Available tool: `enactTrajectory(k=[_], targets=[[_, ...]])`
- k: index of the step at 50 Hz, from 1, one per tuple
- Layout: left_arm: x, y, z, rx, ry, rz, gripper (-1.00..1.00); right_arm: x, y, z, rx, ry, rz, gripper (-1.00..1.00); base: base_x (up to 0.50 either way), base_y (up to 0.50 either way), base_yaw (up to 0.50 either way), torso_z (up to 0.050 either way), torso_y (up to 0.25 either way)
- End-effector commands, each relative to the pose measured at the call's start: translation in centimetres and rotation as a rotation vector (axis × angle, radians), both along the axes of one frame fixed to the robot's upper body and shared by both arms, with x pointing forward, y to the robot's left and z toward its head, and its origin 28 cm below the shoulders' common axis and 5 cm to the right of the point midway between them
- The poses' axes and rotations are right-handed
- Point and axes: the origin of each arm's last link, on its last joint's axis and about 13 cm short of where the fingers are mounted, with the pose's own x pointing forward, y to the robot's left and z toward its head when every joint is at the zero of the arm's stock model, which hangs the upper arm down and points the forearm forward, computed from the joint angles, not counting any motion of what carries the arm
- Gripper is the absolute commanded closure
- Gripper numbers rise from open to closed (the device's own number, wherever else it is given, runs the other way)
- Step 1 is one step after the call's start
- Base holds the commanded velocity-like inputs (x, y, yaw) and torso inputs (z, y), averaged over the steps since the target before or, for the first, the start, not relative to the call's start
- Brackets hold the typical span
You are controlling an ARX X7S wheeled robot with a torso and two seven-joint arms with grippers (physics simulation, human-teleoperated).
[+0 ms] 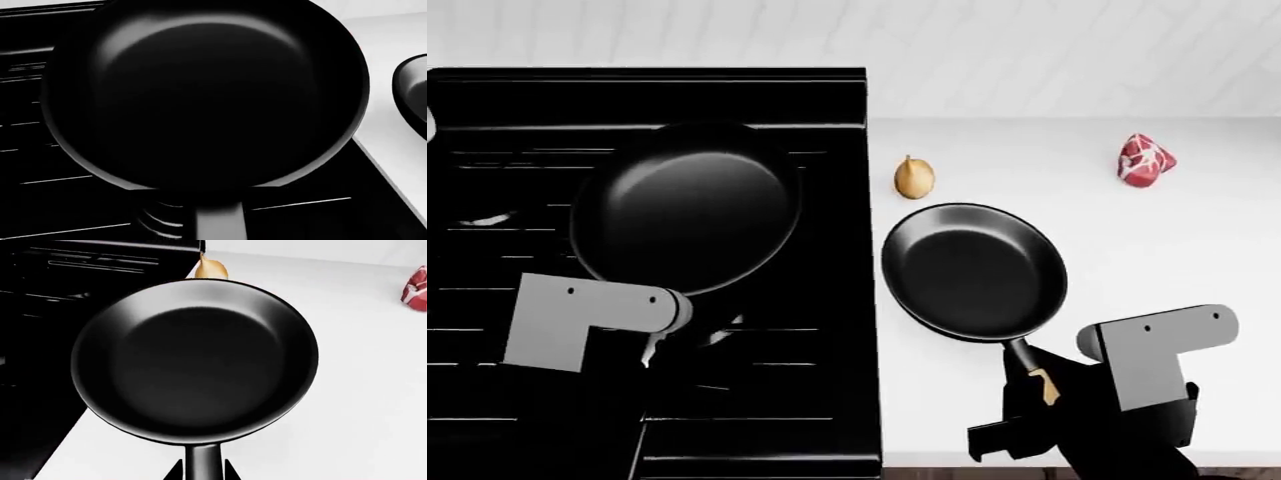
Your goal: Place both pans onto different burners. Then place the onion and the lamb chop on different pans.
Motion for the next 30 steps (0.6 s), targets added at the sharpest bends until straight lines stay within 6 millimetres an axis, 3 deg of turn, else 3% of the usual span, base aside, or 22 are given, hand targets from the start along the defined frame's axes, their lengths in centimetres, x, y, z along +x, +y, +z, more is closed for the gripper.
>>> enactTrajectory(k=[1, 30], targets=[[0.4, 0.3, 0.55, -0.003, -0.058, 0.059, 1.0, 0.91, -0.58, 1.58, -0.002, -0.153, -0.09, 1.0, 0.0, 0.5, 0.0, 0.0, 0.009], [0.43, 0.54, 0.15, -0.008, -0.052, 0.07, 1.0, 0.95, -0.44, 1.55, 0.0, -0.154, -0.085, 1.0, 0.0, 0.5, 0.0, 0.002, 0.007]])
